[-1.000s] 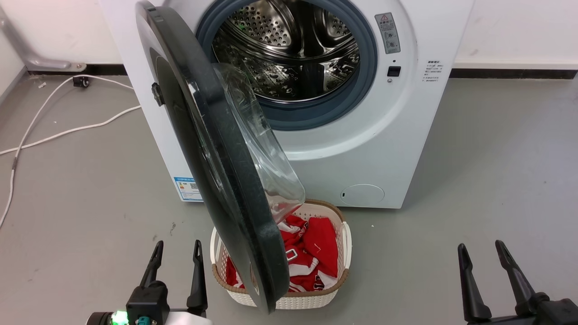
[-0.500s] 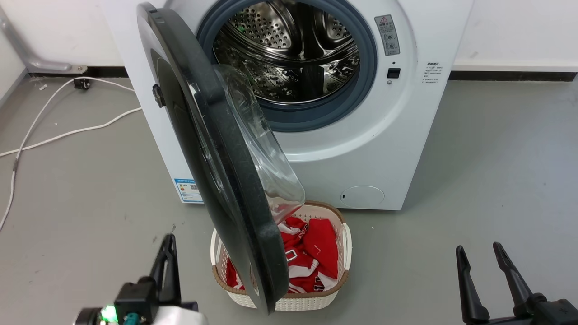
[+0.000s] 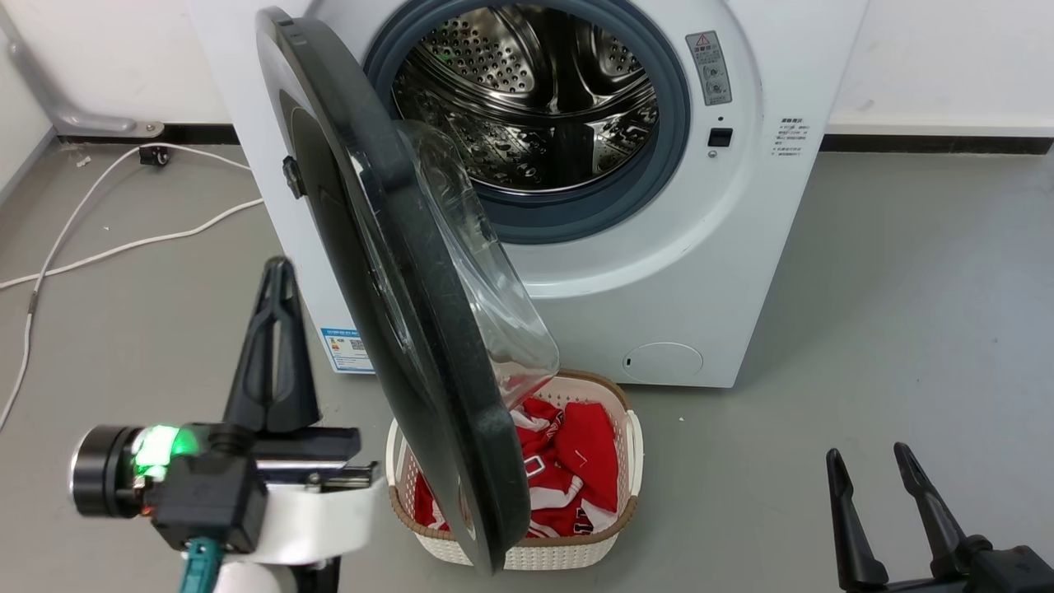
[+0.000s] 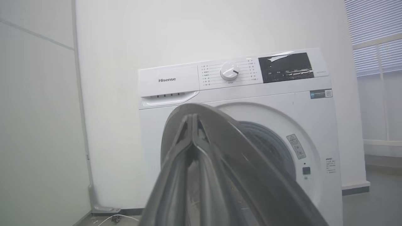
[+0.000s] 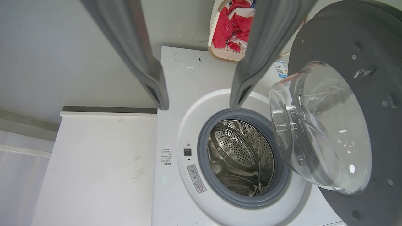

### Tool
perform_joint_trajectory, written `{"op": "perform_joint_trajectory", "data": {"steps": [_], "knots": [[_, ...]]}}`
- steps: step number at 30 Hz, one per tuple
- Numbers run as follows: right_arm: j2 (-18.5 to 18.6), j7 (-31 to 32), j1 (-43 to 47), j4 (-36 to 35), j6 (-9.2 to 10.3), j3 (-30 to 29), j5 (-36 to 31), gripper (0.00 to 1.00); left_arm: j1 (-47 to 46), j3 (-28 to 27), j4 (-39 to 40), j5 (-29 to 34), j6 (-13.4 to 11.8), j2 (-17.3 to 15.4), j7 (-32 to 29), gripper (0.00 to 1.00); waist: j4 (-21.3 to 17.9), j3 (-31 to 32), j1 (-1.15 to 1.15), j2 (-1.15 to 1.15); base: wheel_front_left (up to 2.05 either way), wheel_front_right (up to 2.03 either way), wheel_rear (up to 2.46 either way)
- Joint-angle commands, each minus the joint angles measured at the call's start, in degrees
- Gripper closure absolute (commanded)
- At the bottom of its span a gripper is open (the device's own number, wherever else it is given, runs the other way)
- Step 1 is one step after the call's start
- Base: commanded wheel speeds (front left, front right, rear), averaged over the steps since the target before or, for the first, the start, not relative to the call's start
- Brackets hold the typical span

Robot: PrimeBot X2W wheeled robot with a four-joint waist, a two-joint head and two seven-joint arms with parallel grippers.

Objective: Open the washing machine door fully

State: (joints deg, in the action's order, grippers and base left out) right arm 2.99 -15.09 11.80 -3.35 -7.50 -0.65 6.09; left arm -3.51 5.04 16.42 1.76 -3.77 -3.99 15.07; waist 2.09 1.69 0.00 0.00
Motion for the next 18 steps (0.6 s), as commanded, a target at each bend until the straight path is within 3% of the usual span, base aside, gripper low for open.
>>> {"op": "perform_joint_trajectory", "data": {"steps": [1, 10, 18], "knots": [[-0.22, -0.1, 0.16, 0.19, 0.01, 0.11, 0.42, 0.0, -0.77, 1.06, 1.2, 0.65, 0.11, -0.13, 0.16, 1.0, -0.06, 0.07, 0.0, 0.0, 0.0, 0.0, 0.0], [-0.22, -0.1, 0.02, 0.29, 0.01, 0.49, 0.5, 0.0, -3.32, 11.72, 6.31, 2.52, 2.1, -0.12, 0.16, 1.0, -0.41, 0.51, 0.0, 0.0, 0.0, 0.0, 0.0], [-0.22, -0.1, -0.32, 0.62, 0.01, 1.0, 0.57, 0.0, -3.59, 20.25, 3.42, 1.83, 3.37, 0.16, 0.15, 1.0, -0.34, 0.65, 0.0, 0.0, 0.0, 0.0, 0.0]]}}
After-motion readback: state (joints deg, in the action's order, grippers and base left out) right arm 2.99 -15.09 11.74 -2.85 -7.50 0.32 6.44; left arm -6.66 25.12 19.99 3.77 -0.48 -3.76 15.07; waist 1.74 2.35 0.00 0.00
